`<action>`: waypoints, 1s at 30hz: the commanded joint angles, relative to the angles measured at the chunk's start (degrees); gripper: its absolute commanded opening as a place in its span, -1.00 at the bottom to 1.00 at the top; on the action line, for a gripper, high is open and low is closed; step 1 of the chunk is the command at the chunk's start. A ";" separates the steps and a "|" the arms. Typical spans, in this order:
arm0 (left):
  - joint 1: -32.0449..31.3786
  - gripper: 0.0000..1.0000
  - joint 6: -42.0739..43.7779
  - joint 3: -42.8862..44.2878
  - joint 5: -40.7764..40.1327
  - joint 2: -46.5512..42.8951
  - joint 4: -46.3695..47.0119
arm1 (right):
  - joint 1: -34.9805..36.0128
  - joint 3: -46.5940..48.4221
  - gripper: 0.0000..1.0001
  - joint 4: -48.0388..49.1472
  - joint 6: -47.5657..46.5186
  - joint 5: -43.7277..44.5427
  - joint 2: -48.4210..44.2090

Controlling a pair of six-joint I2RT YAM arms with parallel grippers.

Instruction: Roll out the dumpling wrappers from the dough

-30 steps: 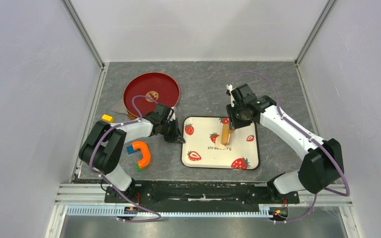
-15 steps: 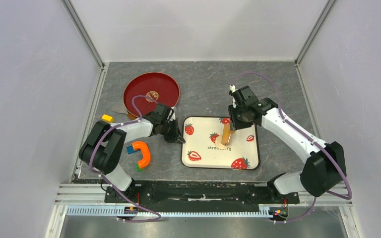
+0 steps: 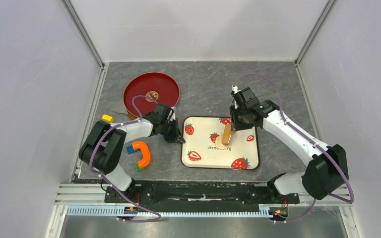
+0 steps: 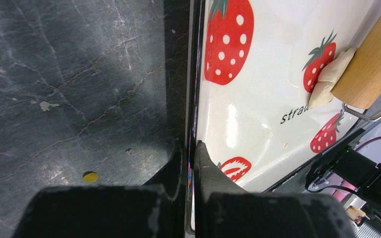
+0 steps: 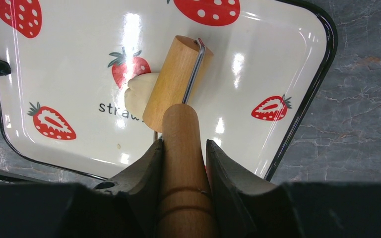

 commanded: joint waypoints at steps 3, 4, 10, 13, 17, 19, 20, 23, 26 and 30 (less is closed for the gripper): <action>-0.93 -0.96 2.54 -2.85 -12.55 4.58 -6.56 | -0.54 -7.38 -1.00 -17.94 -4.19 16.59 4.13; -0.96 -0.96 2.50 -2.85 -12.61 4.50 -6.56 | -0.55 -7.30 -1.00 -18.19 -4.00 16.81 3.99; -0.93 -0.96 2.50 -2.94 -12.79 4.51 -6.65 | -0.55 -7.29 -1.00 -18.82 -3.14 17.18 2.95; -0.94 -0.96 2.49 -2.88 -12.81 4.51 -6.65 | -0.54 -7.25 -1.00 -19.09 -2.87 17.34 2.45; -0.93 -0.96 2.47 -2.84 -12.77 4.63 -6.65 | -0.53 -7.21 -1.00 -19.50 -2.29 17.78 1.80; -0.93 -0.96 2.49 -2.84 -12.71 4.57 -6.65 | -0.54 -7.12 -1.00 -19.63 -2.15 17.81 1.60; -0.93 -0.96 2.53 -2.85 -12.76 4.62 -6.65 | -0.59 -7.16 -1.00 -19.74 -2.01 17.93 1.53; -0.93 -0.96 2.50 -2.85 -12.71 4.67 -6.65 | -0.55 -6.86 -1.00 -20.02 -1.83 18.35 1.34; -0.93 -0.96 2.56 -2.79 -12.76 4.71 -6.65 | -0.55 -6.82 -1.00 -20.31 -1.64 18.60 1.25; -0.94 -0.96 2.55 -2.82 -12.76 4.66 -6.65 | -0.50 -6.94 -1.00 -20.33 -1.49 18.89 1.20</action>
